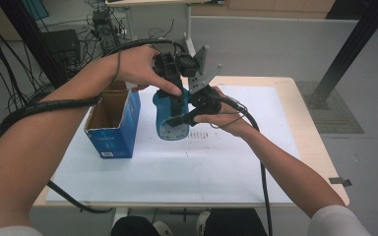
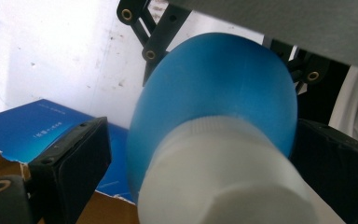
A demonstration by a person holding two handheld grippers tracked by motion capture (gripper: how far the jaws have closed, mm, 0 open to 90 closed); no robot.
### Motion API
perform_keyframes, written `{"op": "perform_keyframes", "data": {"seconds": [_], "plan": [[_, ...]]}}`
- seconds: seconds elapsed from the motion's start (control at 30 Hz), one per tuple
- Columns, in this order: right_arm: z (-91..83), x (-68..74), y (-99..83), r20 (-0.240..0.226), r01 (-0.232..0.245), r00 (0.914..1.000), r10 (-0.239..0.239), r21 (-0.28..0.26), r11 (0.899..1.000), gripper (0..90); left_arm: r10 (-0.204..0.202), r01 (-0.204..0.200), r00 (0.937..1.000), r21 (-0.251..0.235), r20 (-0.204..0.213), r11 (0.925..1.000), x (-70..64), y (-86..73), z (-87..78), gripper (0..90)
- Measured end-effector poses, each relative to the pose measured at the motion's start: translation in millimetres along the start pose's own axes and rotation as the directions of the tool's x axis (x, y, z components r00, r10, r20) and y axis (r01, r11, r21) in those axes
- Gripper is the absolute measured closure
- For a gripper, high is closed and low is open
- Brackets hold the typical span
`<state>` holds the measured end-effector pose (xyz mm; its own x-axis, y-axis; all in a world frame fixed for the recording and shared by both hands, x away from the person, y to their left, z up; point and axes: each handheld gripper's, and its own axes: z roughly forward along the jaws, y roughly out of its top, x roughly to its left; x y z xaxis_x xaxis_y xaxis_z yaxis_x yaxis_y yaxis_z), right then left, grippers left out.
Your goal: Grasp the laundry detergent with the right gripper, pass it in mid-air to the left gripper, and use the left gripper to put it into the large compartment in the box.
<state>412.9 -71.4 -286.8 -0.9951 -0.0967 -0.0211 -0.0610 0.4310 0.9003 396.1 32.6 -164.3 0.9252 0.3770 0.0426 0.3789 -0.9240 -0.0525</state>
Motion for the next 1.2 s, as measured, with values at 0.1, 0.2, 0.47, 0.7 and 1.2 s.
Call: {"op": "perform_keyframes", "data": {"seconds": [0.1,0.2,0.47,0.7,1.2], "plan": [[-0.5,0.2,-0.1,-0.002,-0.004,1.0,0.004,-0.002,1.0,43.8,0.002,-0.002,1.0,0.0,-0.003,1.0,-0.4,0.7,0.2,6.0],[-0.4,0.9,0.3,-0.005,-0.007,1.0,0.006,-0.006,1.0,43.8,0.002,-0.002,1.0,-0.003,-0.003,1.0,-0.2,1.4,0.2,6.1],[0.3,1.0,0.6,-0.003,-0.004,1.0,0.004,-0.01,1.0,43.8,0.007,-0.007,1.0,-0.002,-0.004,1.0,-0.4,2.1,-0.3,6.2],[0.4,1.3,0.7,-0.002,-0.004,1.0,0.003,-0.009,1.0,43.8,0.011,-0.011,0.9999,-0.007,-0.006,0.9999,-0.8,1.7,-1.1,6.2],[-0.4,1.9,0.9,-0.001,-0.001,1.0,0.001,-0.012,1.0,43.8,0.021,-0.021,0.9998,-0.001,-0.007,0.9998,-1.4,3.7,-1.3,6.4]]}}
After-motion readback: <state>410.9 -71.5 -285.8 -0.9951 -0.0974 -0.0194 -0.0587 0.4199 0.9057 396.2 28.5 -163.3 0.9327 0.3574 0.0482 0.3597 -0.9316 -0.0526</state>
